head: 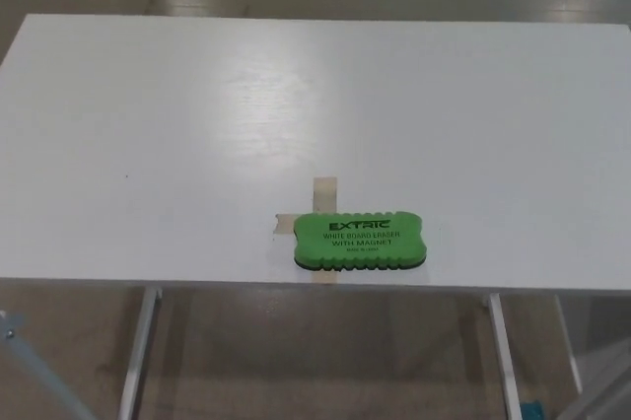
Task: Use the left hand to press on the green eraser and wipe the desk from center to the left and then back to center.
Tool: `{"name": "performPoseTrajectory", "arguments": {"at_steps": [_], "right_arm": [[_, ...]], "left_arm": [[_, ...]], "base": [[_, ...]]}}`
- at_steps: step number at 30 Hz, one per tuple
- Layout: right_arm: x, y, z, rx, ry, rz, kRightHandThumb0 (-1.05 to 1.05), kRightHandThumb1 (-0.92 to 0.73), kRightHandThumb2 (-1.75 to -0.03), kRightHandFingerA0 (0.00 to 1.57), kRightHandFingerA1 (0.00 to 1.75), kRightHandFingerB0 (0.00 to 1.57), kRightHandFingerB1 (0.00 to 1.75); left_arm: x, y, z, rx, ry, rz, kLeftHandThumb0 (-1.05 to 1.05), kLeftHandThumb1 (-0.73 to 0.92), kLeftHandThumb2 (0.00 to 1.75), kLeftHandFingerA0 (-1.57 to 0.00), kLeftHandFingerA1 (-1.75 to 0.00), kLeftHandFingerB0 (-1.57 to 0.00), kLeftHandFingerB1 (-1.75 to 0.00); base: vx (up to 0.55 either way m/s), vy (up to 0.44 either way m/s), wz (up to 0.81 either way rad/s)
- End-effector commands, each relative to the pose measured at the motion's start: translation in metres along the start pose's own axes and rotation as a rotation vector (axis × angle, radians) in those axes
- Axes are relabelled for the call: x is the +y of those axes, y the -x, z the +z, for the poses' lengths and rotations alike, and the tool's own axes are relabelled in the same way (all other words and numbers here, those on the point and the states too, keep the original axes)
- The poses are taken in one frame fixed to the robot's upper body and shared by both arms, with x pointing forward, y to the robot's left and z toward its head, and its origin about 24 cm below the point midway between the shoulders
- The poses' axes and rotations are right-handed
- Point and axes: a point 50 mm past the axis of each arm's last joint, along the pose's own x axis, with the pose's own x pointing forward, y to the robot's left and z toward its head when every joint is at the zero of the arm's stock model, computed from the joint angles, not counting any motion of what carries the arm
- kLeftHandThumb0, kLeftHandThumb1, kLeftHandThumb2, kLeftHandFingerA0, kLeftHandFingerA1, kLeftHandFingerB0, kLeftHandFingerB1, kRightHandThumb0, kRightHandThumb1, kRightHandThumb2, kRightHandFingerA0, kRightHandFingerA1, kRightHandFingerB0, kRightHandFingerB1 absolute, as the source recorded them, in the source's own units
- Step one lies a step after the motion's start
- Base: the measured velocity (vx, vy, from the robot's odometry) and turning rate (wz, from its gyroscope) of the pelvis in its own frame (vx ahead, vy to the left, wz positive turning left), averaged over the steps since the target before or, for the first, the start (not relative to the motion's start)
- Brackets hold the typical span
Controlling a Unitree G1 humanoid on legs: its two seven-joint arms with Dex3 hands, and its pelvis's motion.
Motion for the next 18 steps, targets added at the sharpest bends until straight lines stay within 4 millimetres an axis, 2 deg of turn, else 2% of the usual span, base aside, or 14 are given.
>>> {"name": "performPoseTrajectory", "arguments": {"at_steps": [1, 18], "right_arm": [[-0.0006, 0.0043, -0.0058, 0.02, 0.003, 0.026, -0.45, -0.78, -0.64, 0.84, 0.56, 0.53, 0.37], [0.0003, 0.0009, -0.0044, 0.018, 0.013, 0.019, -0.45, -0.78, -0.64, 0.84, 0.55, 0.54, 0.37]], "left_arm": [[0.0011, 0.0029, -0.0012, -0.037, -0.074, 0.038, -0.46, 0.68, 0.61, -0.66, -0.42, -0.49, -0.36], [0.0014, -0.0011, 0.0022, -0.06, -0.072, 0.03, -0.46, 0.67, 0.6, -0.66, -0.43, -0.47, -0.36]], "base": [[0.0, 0.0, 0.0], [0.0, 0.0, 0.0]]}}
